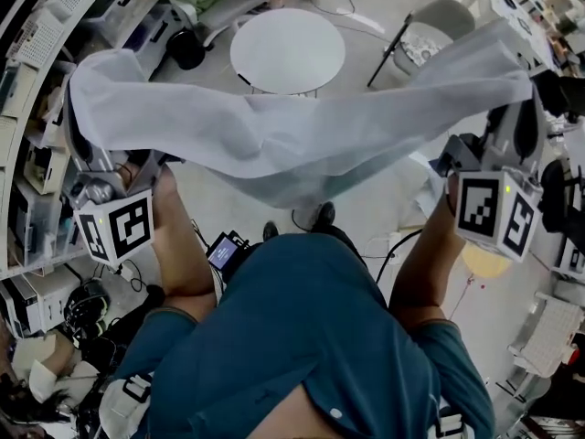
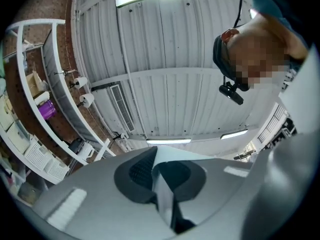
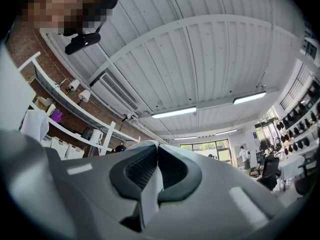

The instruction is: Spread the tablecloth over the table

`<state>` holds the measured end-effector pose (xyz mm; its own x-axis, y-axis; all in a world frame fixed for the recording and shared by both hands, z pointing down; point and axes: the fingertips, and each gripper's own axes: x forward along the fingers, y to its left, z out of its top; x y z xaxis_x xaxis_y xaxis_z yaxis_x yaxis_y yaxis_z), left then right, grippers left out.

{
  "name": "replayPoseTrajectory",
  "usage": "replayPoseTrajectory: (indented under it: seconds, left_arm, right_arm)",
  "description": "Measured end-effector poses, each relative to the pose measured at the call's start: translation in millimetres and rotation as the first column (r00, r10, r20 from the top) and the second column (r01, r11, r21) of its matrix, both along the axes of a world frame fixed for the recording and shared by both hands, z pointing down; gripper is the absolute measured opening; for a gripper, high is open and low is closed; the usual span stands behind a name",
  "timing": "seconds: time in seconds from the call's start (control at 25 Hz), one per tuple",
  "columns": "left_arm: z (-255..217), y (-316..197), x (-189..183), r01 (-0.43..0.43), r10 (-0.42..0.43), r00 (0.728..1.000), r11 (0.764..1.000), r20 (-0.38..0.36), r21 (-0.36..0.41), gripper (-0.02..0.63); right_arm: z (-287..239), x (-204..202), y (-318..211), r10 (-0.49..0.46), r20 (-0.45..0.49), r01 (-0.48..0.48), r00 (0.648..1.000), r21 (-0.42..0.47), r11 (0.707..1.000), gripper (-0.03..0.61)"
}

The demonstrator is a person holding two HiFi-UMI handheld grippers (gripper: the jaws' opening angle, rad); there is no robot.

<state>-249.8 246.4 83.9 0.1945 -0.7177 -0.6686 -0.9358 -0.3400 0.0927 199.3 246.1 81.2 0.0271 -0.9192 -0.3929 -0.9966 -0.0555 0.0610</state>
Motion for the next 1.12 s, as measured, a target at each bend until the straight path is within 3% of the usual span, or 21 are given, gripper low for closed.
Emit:
replayPoseTrajectory:
  seconds: [0.76,1.12]
  left_arm:
    - [-4.4,-39.9,105.7,0.211,-0.211,0.977,0.977,0.042,-0.014,-0.002]
    - [2.7,-83.4,134.7,0.213,-0.210,0.975,0.976,0.067,-0.040,-0.002]
  right_arm:
    - [10.3,112.0,-107.1,-0.170,0.050,0.169,0.984,0.008,0.986,0.013]
    - [9.2,108.0,-145.4,-0.175,0.026,0.175,0.984,-0.003,0.985,0.014]
